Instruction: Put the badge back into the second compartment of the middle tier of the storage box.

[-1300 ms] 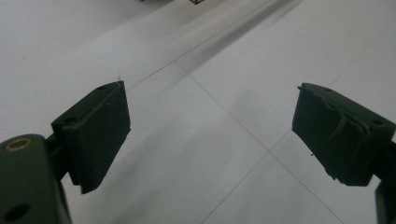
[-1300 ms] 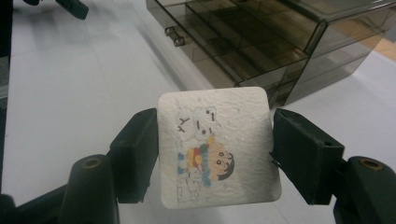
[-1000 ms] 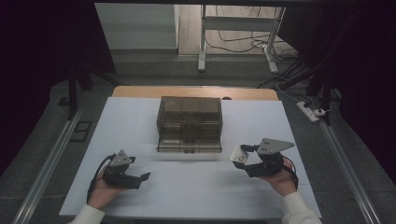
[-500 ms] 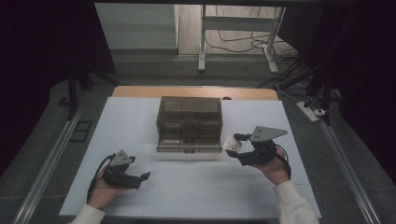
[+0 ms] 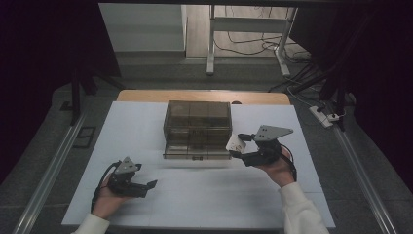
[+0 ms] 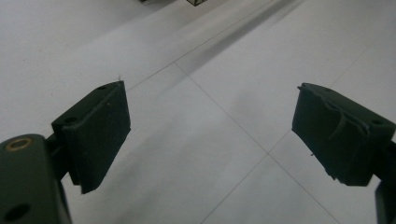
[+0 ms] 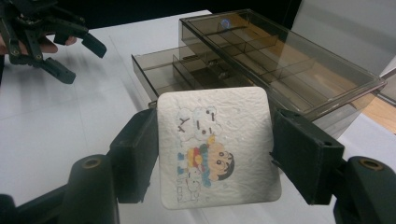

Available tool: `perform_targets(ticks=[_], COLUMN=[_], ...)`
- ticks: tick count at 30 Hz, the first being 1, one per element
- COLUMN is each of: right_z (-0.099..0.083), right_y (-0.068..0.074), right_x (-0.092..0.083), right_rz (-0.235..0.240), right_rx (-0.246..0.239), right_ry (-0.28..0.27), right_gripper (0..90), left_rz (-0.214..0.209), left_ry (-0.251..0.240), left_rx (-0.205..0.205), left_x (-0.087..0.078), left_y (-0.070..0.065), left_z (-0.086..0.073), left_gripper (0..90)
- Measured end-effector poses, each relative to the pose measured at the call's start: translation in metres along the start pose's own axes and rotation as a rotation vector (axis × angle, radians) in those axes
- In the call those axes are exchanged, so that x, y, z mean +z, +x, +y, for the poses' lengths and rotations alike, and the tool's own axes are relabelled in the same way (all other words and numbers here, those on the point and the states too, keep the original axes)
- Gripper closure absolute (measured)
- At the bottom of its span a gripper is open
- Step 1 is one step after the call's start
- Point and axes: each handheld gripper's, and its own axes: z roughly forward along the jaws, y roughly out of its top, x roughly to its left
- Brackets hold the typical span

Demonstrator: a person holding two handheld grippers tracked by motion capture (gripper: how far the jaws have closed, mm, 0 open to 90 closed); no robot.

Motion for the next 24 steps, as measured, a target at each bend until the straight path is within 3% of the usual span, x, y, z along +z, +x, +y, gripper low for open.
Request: perform_targets(ticks=[14,24], right_z=[0.013,0.020], right_y=[-0.001,-0.004], right_x=[0.017,0.033], right_rz=[0.026,0.025], right_rx=[-0.018,-0.006], right_ry=[0.008,0.021], right_gripper=[32.9,32.9], left_rz=[-0.001,-0.002], left_ry=[-0.003,0.000], left_rx=[-0.001,0.002], left_x=[-0.001,0.000], left_y=[0.001,0.001], left_z=[0.000,0.000], left_gripper=[11.6,11.6])
